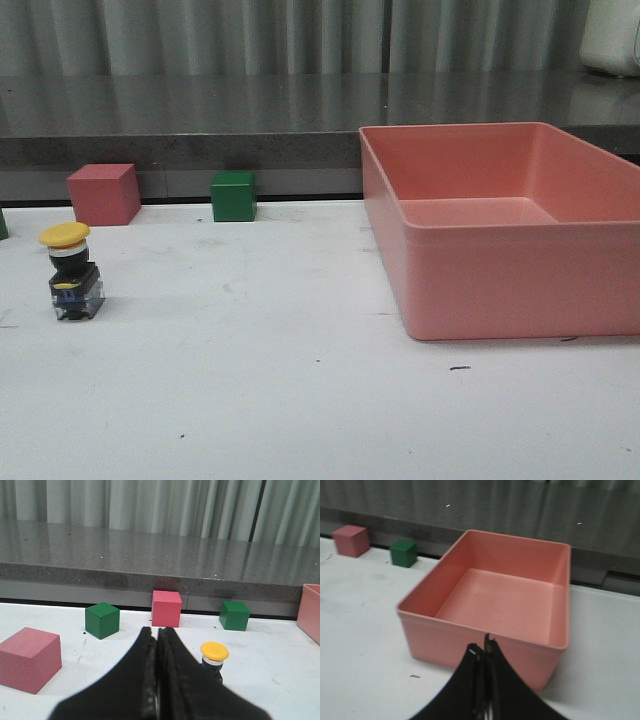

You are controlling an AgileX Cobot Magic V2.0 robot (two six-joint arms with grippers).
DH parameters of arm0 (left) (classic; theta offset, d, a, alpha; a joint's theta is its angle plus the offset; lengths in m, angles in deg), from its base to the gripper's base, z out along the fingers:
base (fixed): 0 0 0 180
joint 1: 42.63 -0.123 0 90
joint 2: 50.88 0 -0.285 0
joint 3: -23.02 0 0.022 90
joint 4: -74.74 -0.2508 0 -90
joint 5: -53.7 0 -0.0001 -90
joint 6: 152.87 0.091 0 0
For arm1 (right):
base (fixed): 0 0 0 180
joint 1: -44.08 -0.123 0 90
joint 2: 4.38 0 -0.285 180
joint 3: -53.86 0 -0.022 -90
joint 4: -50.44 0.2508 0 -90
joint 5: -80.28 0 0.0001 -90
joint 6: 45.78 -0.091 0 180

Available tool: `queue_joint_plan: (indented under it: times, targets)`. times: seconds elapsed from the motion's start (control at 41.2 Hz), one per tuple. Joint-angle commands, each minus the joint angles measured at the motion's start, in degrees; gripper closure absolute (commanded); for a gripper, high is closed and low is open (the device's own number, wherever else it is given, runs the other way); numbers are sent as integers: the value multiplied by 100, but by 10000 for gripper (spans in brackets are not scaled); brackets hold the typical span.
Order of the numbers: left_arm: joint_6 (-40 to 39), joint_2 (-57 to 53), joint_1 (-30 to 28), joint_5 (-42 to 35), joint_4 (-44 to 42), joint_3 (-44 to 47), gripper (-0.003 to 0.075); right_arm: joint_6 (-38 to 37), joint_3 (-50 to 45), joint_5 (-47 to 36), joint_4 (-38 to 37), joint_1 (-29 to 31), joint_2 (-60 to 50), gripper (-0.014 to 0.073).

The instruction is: Place and stand button with both arms

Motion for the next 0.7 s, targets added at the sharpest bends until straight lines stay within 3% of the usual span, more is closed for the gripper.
queue_joint_plan:
  times: [0.0,0.34,0.68]
  targets:
    - [5,-130,2,-479,-7,87,740,52,-354,-1109,0,457,-266,662]
    - [5,-130,2,-479,-7,87,740,52,-1665,-2722,0,1279,-776,662]
    - [5,-119,2,-479,-7,87,740,52,-1640,-2642,0,1344,-769,662]
